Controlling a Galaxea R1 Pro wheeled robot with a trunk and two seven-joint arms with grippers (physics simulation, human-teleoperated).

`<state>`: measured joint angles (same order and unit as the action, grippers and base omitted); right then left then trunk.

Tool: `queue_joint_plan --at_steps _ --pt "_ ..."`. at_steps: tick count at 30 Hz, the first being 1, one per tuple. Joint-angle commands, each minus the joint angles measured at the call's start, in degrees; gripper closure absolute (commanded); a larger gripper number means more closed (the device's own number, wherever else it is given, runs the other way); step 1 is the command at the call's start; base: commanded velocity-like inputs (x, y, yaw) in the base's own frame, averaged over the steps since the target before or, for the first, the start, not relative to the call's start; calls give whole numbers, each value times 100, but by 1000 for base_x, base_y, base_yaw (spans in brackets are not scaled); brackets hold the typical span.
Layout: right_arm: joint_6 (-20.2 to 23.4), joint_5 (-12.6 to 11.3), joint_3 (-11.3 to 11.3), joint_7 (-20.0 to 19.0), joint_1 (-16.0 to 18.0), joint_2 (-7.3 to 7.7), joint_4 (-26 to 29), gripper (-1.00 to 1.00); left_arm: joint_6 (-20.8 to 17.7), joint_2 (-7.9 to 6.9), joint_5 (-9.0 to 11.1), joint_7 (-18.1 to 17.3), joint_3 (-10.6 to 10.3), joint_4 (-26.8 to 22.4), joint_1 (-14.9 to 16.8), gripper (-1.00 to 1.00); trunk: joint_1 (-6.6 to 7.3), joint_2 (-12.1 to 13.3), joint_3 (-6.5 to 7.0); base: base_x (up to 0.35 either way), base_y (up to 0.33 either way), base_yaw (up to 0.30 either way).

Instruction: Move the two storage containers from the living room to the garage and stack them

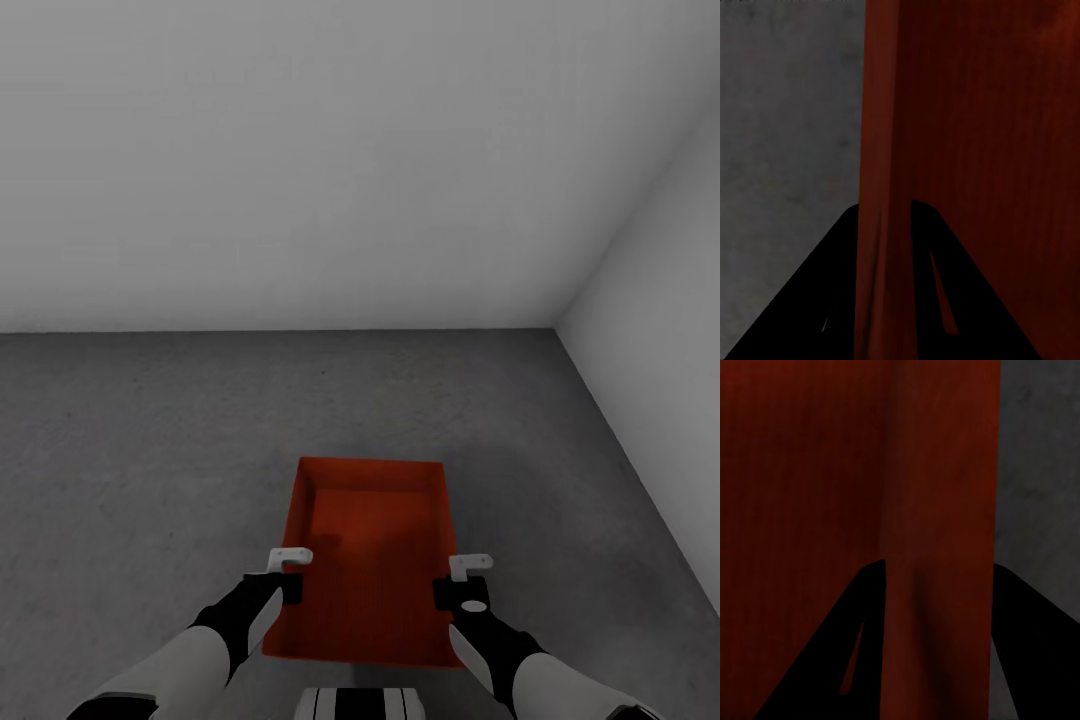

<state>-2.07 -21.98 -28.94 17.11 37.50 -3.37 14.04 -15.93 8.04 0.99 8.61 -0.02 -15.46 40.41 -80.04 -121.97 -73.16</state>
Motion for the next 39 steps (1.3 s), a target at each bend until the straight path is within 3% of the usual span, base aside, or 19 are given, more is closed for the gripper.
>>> queue_joint_plan --at_steps 1,18,39 --pt "-4 -145 -85 64 3 3 -121 100 -41 3 -90 60 -86 -28 2 100 1 -1 -3 0 0 0" --pt "-4 -148 -85 55 3 2 -117 100 -41 5 -90 59 -86 -27 2 100 1 -1 -89 0 0 0" --pt "-4 -148 -98 48 3 2 -112 100 -50 -22 -90 18 -86 -71 3 100 1 -1 -92 0 0 0"
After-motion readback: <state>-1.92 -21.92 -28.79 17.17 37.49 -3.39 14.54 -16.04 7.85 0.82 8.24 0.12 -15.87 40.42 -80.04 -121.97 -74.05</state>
